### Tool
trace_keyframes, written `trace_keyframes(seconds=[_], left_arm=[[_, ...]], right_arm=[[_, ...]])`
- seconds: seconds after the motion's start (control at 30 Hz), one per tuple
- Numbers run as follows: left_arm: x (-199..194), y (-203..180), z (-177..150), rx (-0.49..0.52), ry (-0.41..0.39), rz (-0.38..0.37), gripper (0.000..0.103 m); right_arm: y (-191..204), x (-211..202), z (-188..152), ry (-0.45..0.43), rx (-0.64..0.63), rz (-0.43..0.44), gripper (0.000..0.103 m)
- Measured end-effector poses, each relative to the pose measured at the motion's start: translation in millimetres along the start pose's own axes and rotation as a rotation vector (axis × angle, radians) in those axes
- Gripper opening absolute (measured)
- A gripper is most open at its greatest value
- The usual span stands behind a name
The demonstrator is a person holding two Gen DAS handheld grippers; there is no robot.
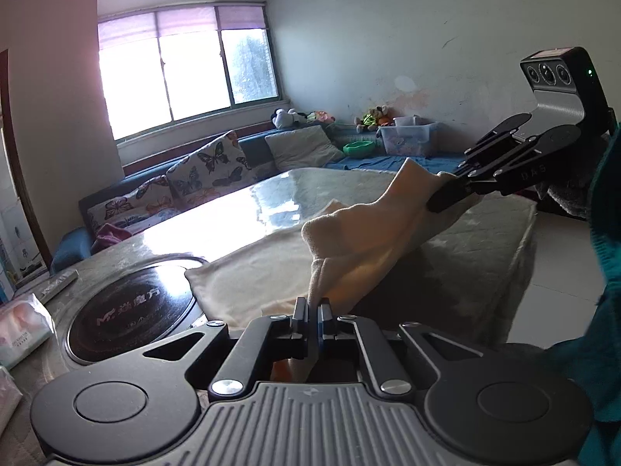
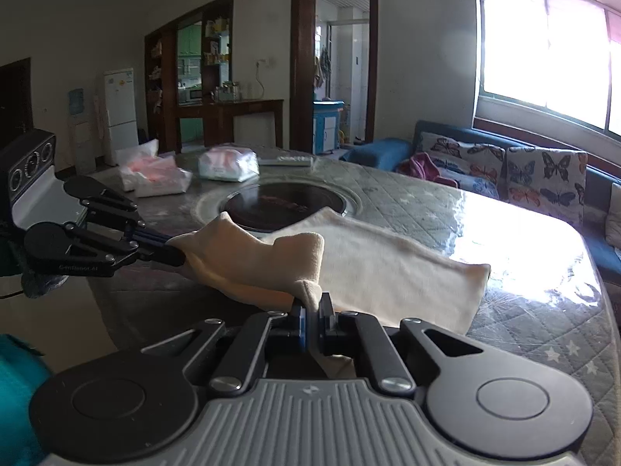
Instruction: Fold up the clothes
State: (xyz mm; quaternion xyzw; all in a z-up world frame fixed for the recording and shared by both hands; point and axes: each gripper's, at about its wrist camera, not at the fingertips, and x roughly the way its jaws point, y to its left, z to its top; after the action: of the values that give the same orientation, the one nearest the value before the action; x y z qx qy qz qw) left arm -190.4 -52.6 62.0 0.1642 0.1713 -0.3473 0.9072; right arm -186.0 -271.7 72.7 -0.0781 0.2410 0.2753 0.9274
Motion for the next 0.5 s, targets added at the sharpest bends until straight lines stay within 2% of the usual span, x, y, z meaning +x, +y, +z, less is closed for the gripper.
trace_keyframes(seconds=[0.2, 0.4, 0.5], left_arm=[[-15.2, -6.1, 13.4, 0.013, -0.025, 0.005, 0.005], [15.2, 16.0, 30.8, -0.021, -0.043, 0.023, 0.005], [39.9, 31.7, 44.8, -0.013, -0.044, 0.032, 0.005]], right_arm=[[14.5, -29.5, 4.3, 0.0, -0.001, 0.014, 0.005], [1.2, -20.1, 16.1, -0.004, 0.027, -0.017, 0.005], [-18.3, -7.7, 29.2, -0.001, 0.041, -0.038, 0.005]])
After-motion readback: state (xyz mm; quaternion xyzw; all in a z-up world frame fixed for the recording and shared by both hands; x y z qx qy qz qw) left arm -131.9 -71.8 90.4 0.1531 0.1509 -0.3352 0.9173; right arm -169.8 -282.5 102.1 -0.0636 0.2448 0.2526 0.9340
